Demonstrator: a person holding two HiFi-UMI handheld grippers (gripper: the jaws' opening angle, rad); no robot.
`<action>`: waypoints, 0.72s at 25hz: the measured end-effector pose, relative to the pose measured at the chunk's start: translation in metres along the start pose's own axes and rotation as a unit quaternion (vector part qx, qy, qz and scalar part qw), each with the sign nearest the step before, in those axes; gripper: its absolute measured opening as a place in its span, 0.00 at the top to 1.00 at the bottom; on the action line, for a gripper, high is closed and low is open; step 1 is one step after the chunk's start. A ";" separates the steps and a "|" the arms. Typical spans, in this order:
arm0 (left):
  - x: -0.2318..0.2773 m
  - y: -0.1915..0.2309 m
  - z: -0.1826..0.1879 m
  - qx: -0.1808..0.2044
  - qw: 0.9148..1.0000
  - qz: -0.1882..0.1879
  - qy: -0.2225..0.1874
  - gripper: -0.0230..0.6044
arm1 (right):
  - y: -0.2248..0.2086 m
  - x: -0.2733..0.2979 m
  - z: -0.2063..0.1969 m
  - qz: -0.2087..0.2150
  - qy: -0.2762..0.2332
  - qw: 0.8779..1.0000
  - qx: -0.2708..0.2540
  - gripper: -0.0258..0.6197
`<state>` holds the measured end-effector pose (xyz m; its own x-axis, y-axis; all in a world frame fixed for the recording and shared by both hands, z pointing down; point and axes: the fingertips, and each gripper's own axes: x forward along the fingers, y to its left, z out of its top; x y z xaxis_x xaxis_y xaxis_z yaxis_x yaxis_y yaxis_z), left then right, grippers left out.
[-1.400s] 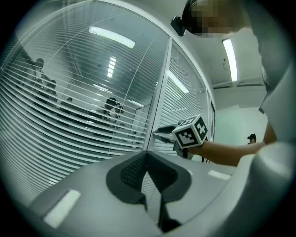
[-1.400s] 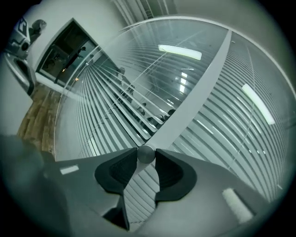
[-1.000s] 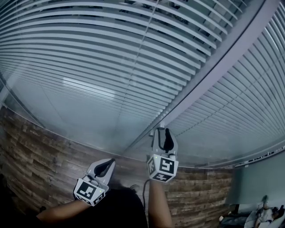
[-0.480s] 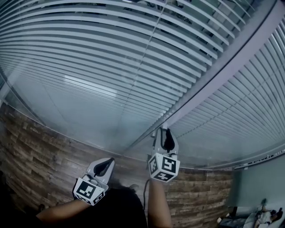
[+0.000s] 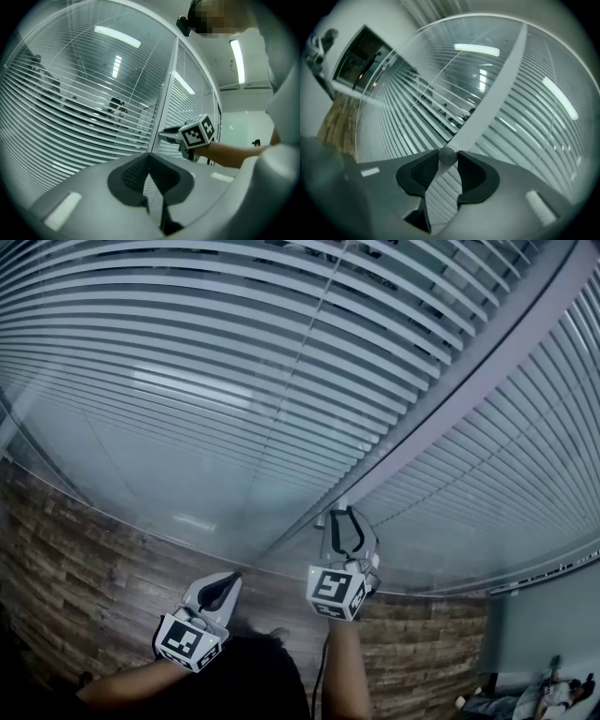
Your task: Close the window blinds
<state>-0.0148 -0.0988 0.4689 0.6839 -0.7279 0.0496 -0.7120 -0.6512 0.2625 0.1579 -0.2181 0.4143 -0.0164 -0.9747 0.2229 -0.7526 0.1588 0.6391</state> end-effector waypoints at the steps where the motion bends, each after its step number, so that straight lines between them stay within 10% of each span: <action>1: 0.001 -0.001 0.000 0.000 1.000 0.000 0.000 0.97 | 0.000 0.000 -0.001 -0.006 0.008 0.999 -0.038 0.76; 4: 0.004 0.000 -0.002 -0.003 1.000 0.001 0.002 0.97 | -0.001 0.005 -0.004 -0.004 0.011 0.998 -0.056 0.76; 8: 0.000 0.001 -0.003 -0.005 1.000 0.002 0.002 0.97 | -0.001 0.001 0.001 0.009 -0.023 0.997 0.072 0.72; 13: -0.007 0.005 -0.002 -0.009 1.000 0.005 0.002 0.97 | -0.004 -0.005 0.000 0.031 -0.055 0.936 0.347 0.68; 18: -0.009 0.005 -0.003 -0.009 1.000 0.005 0.002 0.97 | -0.006 0.000 -0.006 0.030 -0.056 0.899 0.433 0.72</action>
<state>-0.0242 -0.0944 0.4728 0.6778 -0.7331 0.0560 -0.7157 -0.6404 0.2788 0.1659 -0.2182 0.4149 -0.1033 -0.9861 0.1303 -0.9776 0.0765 -0.1959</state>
